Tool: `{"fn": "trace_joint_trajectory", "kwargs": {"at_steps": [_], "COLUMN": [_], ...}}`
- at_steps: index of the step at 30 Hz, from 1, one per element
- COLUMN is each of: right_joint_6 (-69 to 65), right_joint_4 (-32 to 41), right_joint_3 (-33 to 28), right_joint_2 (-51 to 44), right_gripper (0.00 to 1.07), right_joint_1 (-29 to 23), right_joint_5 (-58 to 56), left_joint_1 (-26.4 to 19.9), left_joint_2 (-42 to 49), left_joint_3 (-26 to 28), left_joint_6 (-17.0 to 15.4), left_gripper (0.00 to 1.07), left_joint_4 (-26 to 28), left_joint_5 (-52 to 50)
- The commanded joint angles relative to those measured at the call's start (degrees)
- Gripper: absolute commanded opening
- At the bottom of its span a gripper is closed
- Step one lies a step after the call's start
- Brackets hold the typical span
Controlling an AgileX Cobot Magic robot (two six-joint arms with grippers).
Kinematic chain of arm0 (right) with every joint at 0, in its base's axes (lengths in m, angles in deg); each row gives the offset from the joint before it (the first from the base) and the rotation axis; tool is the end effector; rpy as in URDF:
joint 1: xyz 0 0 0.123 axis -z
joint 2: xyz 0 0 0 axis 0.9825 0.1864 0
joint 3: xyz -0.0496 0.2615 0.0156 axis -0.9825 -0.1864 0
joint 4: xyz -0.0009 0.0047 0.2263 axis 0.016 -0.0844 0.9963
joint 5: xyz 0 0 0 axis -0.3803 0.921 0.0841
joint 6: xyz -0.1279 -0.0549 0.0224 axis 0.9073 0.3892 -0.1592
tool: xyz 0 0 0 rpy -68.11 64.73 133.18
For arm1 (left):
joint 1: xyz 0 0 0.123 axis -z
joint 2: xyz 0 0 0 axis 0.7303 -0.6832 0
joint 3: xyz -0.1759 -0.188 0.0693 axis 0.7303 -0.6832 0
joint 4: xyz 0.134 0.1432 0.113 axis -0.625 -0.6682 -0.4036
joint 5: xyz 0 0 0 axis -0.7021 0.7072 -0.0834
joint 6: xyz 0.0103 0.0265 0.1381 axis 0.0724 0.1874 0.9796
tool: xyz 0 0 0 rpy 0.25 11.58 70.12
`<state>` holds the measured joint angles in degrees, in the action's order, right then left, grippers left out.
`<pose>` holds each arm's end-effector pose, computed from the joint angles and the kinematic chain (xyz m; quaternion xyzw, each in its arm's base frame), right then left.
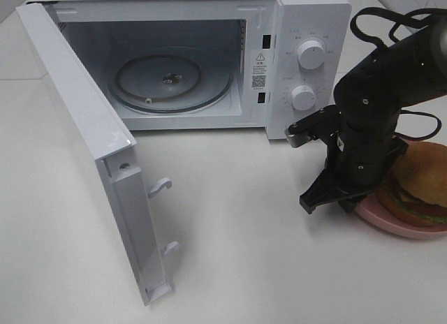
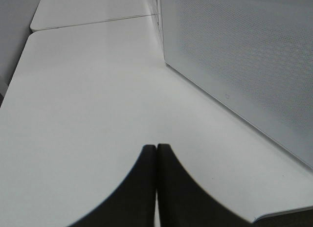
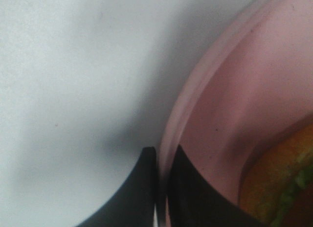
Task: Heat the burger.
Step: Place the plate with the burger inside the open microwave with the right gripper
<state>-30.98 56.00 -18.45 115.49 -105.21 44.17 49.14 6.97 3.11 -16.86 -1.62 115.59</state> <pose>0.2951 0.1089 0.0667 -0.2680 0.9547 -0.0984 0.0837 0.0354 -0.0091 0.2440 0.0833 0.8443 -0.0008 0.5294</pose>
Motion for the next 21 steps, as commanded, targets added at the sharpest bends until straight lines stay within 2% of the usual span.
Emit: {"fn": "trace_joint_trajectory", "kwargs": {"at_steps": [1,4,7,21], "right_joint_6": [1.32,1.09,0.52,-3.78], "right_joint_4": [-0.4,-3.78,-4.47,-11.97], "right_joint_3": [-0.46,-1.78,-2.06,-3.78], "right_joint_2": [-1.09,-2.64,-2.86,-3.9], "right_gripper": [0.0,0.0,0.0,0.0], "right_joint_1": [-0.06,-2.06,-2.86,-13.29], "right_joint_5": [-1.72,-2.58,-2.69,-9.4], "left_joint_1": [0.06,0.06,0.06,0.06], "left_joint_2": [1.38,1.38,1.38,1.38], "left_joint_3": [-0.17,-0.17,-0.17,-0.17], "left_joint_6": [0.0,0.0,0.0,0.0], "left_gripper": [0.0,0.0,0.0,0.0], "left_joint_4": [-0.06,-0.06,-0.06,-0.06], "left_joint_5": [-0.8,-0.8,-0.8,-0.8]}}
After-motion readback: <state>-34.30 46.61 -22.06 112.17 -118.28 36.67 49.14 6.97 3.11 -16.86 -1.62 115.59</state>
